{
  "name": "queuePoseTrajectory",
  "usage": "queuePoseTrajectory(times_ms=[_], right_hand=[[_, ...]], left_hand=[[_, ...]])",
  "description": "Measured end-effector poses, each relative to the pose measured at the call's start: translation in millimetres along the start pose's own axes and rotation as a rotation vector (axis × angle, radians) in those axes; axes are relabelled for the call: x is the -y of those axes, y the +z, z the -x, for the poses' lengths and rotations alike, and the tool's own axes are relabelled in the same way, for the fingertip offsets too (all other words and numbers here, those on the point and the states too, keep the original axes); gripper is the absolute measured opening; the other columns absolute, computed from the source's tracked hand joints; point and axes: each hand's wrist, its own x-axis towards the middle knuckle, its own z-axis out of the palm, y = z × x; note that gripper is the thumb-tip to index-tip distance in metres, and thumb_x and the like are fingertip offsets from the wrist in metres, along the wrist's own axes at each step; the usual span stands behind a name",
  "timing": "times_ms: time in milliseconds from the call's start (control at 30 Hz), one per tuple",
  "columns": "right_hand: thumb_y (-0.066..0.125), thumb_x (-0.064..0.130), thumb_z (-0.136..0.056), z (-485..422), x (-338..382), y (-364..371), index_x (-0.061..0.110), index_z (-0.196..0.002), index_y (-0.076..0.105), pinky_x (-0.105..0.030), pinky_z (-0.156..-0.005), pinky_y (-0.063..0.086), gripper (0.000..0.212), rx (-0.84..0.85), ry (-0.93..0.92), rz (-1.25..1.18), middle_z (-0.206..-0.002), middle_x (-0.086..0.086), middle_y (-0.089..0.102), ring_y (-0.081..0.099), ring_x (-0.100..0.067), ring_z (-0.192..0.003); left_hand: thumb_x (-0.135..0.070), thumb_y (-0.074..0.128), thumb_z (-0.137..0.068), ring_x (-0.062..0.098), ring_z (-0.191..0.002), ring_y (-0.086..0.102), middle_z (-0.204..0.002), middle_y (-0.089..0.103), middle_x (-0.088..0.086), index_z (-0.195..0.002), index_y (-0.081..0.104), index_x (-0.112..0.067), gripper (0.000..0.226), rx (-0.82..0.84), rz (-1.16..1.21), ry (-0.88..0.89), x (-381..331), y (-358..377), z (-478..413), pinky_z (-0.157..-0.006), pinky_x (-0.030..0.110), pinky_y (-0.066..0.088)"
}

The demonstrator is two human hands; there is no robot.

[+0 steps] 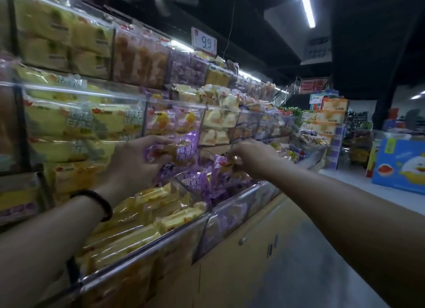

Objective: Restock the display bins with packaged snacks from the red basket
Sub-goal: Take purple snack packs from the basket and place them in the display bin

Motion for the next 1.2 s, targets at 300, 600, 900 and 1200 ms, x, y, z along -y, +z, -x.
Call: queuePoseTrajectory(times_ms=[300, 600, 900, 1200], right_hand=[[0.074, 0.012, -0.090, -44.5, 21.3, 78.1, 0.027, -0.119, 0.074, -0.046, -0.095, 0.056, 0.032, 0.205, 0.079, -0.009, -0.130, -0.006, 0.057, 0.064, -0.033, -0.114], [0.064, 0.007, -0.092, -39.8, 18.5, 56.3, 0.023, -0.142, 0.053, -0.040, -0.088, 0.058, 0.054, -0.016, 0.124, -0.259, -0.132, -0.008, 0.064, 0.064, -0.027, -0.114], [0.067, 0.062, -0.086, -14.2, 53.1, -21.7, 0.032, -0.131, 0.060, -0.041, -0.100, 0.051, 0.055, -0.234, -0.463, -0.131, -0.127, 0.010, 0.064, 0.057, -0.013, -0.119], [0.073, 0.036, -0.090, -0.4, 25.6, -36.6, 0.039, -0.125, 0.064, -0.041, -0.087, 0.058, 0.036, -0.155, -0.212, -0.110, -0.126, 0.014, 0.065, 0.054, -0.012, -0.119]], left_hand=[[-0.029, 0.090, -0.081, 0.006, -0.087, 0.070, -0.093, 0.071, -0.023, -0.109, 0.076, -0.043, 0.034, 0.044, -0.025, 0.063, 3.7, 15.6, 2.5, -0.067, 0.020, 0.047], [-0.023, 0.090, -0.082, -0.008, -0.075, 0.066, -0.091, 0.074, -0.014, -0.111, 0.078, -0.036, 0.034, 0.084, 0.087, -0.002, -6.5, 10.0, -1.1, -0.054, 0.003, 0.047], [-0.023, 0.089, -0.081, -0.011, -0.079, 0.071, -0.095, 0.076, -0.018, -0.111, 0.076, -0.038, 0.036, 0.168, 0.235, -0.036, -26.0, -1.9, 3.2, -0.061, 0.008, 0.053], [-0.035, 0.082, -0.090, 0.003, -0.095, 0.070, -0.122, 0.066, -0.012, -0.136, 0.061, -0.030, 0.051, 0.193, 0.169, -0.120, -20.3, 0.1, 0.2, -0.063, 0.019, 0.059]])
